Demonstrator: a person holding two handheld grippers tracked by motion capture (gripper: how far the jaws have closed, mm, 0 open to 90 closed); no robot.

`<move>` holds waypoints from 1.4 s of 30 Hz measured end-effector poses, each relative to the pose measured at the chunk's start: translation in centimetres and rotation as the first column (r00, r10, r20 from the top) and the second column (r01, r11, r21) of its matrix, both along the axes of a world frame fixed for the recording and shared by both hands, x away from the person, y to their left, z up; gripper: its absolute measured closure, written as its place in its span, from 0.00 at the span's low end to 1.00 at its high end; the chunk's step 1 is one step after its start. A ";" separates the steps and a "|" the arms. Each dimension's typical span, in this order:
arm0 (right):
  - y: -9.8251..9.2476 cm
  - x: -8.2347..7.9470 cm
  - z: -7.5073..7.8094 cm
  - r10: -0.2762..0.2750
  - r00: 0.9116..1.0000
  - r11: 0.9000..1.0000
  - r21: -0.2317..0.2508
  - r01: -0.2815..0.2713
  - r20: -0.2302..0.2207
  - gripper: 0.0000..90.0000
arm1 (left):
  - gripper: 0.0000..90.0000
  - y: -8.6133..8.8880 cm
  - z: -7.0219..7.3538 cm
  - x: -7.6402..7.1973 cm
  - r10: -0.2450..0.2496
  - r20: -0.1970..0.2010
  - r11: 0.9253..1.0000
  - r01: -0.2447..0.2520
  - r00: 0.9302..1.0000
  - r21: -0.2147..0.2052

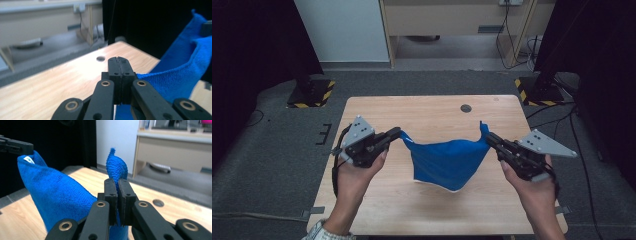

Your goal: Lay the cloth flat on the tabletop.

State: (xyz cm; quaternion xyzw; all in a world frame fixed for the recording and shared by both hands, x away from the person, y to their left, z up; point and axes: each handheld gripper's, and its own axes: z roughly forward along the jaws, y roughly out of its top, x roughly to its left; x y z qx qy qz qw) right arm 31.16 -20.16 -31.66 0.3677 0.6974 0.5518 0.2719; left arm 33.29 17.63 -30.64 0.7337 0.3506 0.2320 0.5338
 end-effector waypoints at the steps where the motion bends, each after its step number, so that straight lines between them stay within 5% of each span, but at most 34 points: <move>1: 0.2 0.7 -0.4 -0.009 1.000 1.000 -0.003 0.009 -0.016 0.96 | 1.00 0.0 -0.4 1.0 0.009 -0.022 1.000 -0.009 1.000 0.012; 6: 0.9 4.4 -2.8 -0.037 0.995 0.999 -0.024 0.035 -0.090 0.97 | 1.00 0.0 -3.3 6.0 0.028 -0.138 1.000 -0.030 0.990 -0.010; 7: 1.3 6.4 -4.2 -0.055 0.991 0.998 -0.048 0.050 -0.122 0.97 | 1.00 0.0 -4.6 7.9 0.040 -0.166 0.999 -0.042 0.985 -0.008; 10: 1.6 9.2 -6.4 -0.075 0.982 0.997 -0.045 0.068 -0.174 0.97 | 1.00 -0.1 -6.4 10.3 0.052 -0.224 0.998 -0.058 0.973 -0.019; 11: 1.6 10.1 -7.1 -0.088 0.978 0.995 -0.052 0.080 -0.187 0.97 | 1.00 -0.1 -6.4 10.3 0.052 -0.224 0.998 -0.058 0.973 -0.019; 16: 1.3 13.5 -9.9 -0.131 0.964 0.991 -0.056 0.122 -0.233 0.97 | 1.00 -0.2 -8.9 13.7 0.093 -0.292 0.995 -0.101 0.952 -0.013; 22: 1.2 16.0 -12.1 -0.170 0.945 0.985 -0.074 0.156 -0.279 0.97 | 1.00 -1.0 -10.7 16.0 0.120 -0.328 0.993 -0.118 0.937 0.026; 31: 1.1 18.2 -13.7 -0.202 0.928 0.979 -0.085 0.184 -0.315 0.97 | 1.00 -1.7 -12.0 17.4 0.124 -0.335 0.992 -0.115 0.934 0.049; 35: 1.1 19.2 -14.4 -0.222 0.920 0.975 -0.086 0.205 -0.323 0.94 | 1.00 -1.4 -12.7 18.2 0.131 -0.332 0.991 -0.132 0.934 0.021; 36: 1.1 19.7 -14.7 -0.236 0.918 0.972 -0.087 0.219 -0.320 0.87 | 0.99 -1.3 -12.9 18.6 0.131 -0.324 0.991 -0.137 0.937 0.003; 38: 1.3 21.1 -15.6 -0.265 0.916 0.964 -0.083 0.251 -0.301 0.62 | 0.83 -1.2 -13.4 19.1 0.144 -0.297 0.987 -0.158 0.944 -0.023; 40: 1.3 21.3 -15.7 -0.271 0.915 0.963 -0.077 0.260 -0.300 0.55 | 0.76 -1.1 -13.5 19.2 0.169 -0.284 0.982 -0.186 0.944 -0.034; 42: 1.4 21.2 -15.5 -0.276 0.923 0.961 -0.086 0.263 -0.269 0.43 | 0.67 -1.0 -13.4 19.2 0.175 -0.262 0.981 -0.191 0.949 -0.037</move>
